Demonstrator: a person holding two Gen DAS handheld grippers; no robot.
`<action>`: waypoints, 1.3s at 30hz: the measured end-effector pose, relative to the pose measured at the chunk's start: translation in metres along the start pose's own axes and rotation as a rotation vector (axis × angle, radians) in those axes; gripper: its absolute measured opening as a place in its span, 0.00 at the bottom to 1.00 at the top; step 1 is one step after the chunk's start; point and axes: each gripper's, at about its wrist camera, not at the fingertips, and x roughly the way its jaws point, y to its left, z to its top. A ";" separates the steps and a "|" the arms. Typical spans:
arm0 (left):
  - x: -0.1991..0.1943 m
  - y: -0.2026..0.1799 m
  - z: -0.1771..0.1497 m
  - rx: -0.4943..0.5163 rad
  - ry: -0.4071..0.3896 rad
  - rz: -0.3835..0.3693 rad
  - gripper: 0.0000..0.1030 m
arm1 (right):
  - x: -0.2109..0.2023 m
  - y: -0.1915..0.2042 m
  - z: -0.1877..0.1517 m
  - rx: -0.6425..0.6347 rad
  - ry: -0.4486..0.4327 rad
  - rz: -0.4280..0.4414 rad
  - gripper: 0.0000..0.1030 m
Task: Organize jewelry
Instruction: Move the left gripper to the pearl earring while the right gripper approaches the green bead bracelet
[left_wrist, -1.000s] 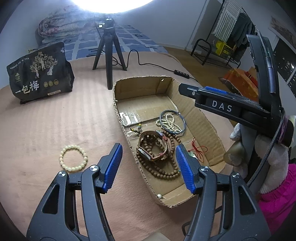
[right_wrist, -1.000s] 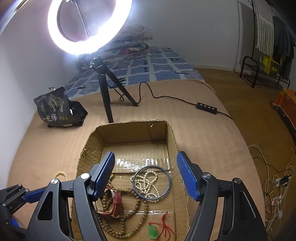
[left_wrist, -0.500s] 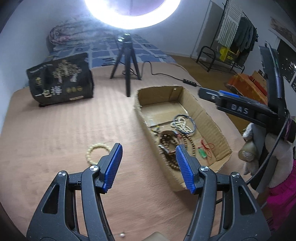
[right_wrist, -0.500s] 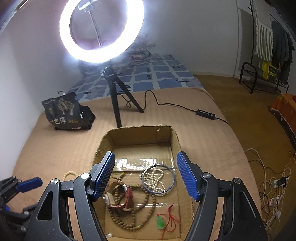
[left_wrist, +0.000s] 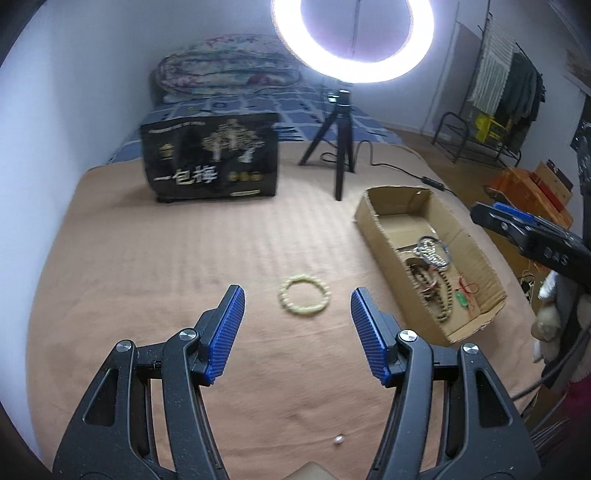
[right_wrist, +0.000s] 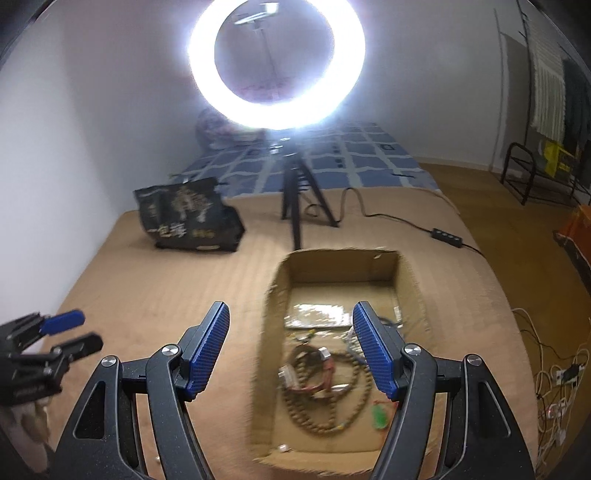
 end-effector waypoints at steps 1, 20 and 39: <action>-0.002 0.004 -0.002 0.000 0.001 0.004 0.60 | -0.001 0.005 -0.002 -0.002 0.001 0.012 0.67; 0.000 -0.005 -0.118 0.119 0.122 -0.028 0.60 | -0.004 0.059 -0.036 -0.054 0.017 0.103 0.67; 0.052 -0.035 -0.159 0.176 0.195 -0.038 0.26 | 0.013 0.066 -0.033 -0.057 0.055 0.132 0.67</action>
